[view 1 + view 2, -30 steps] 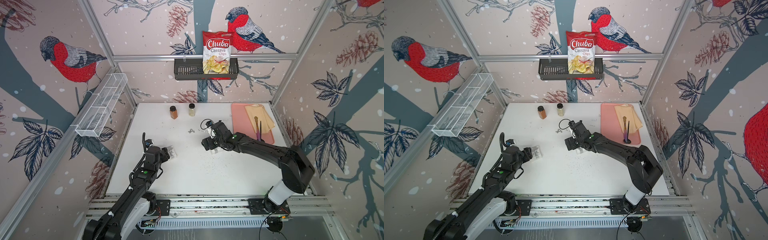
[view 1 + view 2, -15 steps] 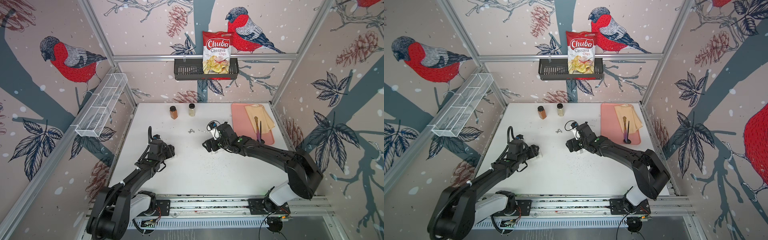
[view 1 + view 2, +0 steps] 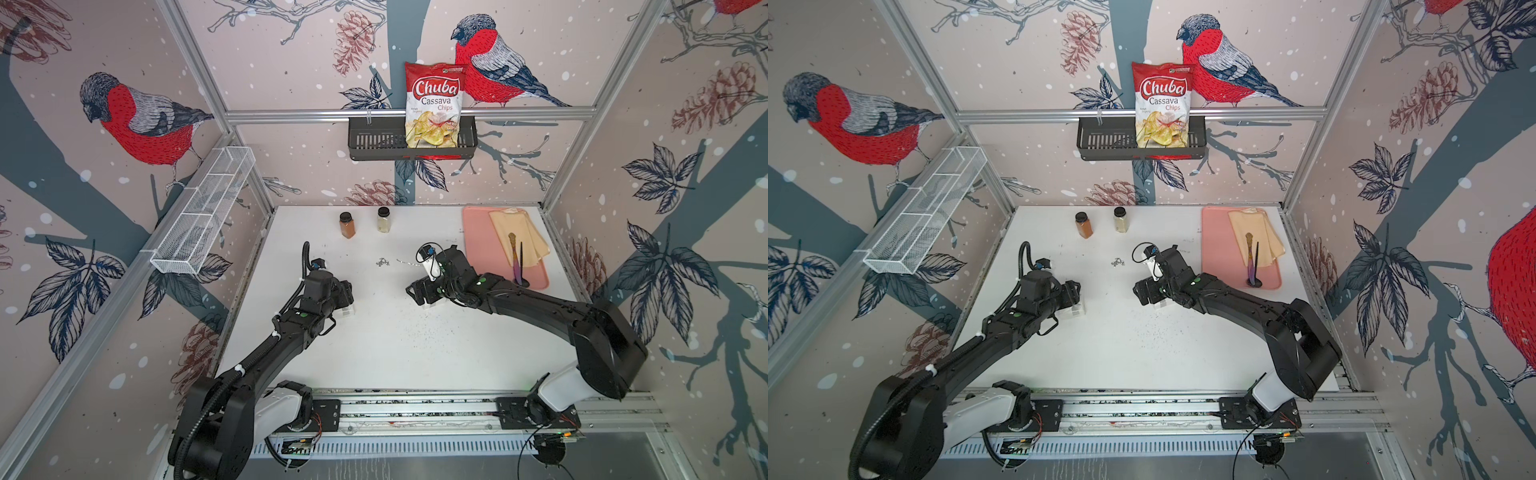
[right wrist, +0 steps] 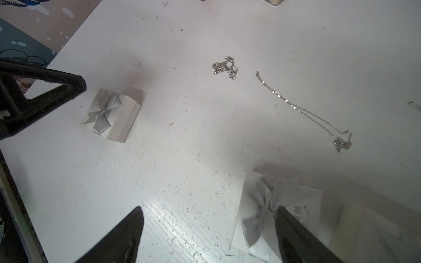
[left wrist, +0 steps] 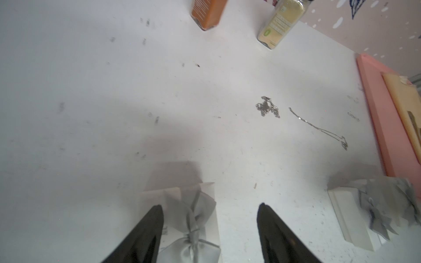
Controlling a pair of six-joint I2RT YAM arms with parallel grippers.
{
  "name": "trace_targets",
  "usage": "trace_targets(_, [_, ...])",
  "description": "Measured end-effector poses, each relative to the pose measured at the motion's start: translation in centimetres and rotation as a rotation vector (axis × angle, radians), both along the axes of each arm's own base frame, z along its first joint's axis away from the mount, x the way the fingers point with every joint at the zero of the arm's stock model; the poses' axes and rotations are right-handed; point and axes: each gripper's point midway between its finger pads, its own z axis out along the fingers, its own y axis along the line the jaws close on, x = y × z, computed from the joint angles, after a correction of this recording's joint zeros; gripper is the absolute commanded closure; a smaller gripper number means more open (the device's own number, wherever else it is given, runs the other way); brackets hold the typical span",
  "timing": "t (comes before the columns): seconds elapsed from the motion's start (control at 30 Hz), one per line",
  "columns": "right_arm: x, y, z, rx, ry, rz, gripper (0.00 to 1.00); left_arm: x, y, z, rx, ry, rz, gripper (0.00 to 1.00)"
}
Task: Take the necklace out of the lift-off lid jewelry box
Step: Move the jewelry box to the center of the board.
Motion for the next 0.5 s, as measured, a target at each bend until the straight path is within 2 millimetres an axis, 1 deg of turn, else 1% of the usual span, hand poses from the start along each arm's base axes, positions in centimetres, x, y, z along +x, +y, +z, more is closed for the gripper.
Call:
trace_targets(0.03, [0.0,0.0,-0.1,-0.001,0.003,0.001,0.10,-0.1,0.6,-0.1,0.022,0.001,0.026,0.09])
trace_targets(0.07, [0.0,0.1,-0.2,-0.002,0.004,0.002,0.10,-0.3,1.1,-0.5,0.038,0.008,0.044,0.01])
trace_targets(0.13, [0.1,0.2,-0.2,-0.001,0.006,0.005,0.10,-0.9,1.6,-1.7,0.060,0.042,0.058,0.01])
trace_targets(0.3, [0.1,0.2,-0.2,0.000,0.005,0.009,0.10,-1.5,1.5,-4.6,0.088,0.138,0.044,0.01])
trace_targets(0.4, [0.2,0.2,-0.1,-0.002,0.000,0.015,0.10,-1.6,0.8,-5.4,0.082,0.169,0.014,0.03])
trace_targets(0.5, [0.2,0.1,-0.2,-0.004,0.001,0.013,0.10,-1.6,-0.6,-5.4,0.054,0.169,-0.036,0.07])
